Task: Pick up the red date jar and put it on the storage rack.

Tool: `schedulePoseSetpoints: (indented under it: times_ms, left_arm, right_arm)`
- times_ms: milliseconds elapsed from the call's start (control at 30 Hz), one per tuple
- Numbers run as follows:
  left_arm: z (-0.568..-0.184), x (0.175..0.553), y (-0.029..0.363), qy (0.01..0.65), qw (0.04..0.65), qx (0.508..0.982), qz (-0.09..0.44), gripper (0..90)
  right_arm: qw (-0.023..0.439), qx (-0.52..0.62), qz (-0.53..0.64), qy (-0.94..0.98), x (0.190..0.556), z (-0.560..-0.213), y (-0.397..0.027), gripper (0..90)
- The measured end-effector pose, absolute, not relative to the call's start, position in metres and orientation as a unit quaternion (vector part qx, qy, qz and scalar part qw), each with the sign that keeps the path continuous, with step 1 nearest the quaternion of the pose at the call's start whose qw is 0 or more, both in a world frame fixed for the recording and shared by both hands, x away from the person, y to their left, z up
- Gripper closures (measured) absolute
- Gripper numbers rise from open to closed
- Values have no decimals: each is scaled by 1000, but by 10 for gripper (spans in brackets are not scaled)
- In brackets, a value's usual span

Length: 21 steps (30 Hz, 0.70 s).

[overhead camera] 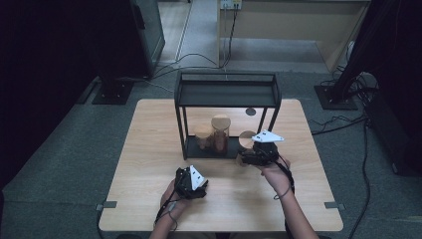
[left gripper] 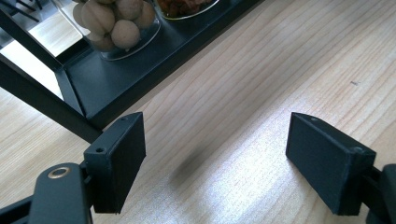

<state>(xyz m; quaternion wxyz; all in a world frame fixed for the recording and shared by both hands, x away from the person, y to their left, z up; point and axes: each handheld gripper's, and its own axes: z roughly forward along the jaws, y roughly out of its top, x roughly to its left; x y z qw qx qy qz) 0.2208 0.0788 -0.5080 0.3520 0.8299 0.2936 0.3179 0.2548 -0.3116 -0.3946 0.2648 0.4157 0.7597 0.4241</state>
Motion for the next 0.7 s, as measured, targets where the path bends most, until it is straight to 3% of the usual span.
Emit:
schedulePoseSetpoints:
  times_ms: [700]
  left_arm:
    - [-507,221,79,292,351,832,317,199]
  right_arm:
    - [269,435,412,754,275,-393,-293,249]
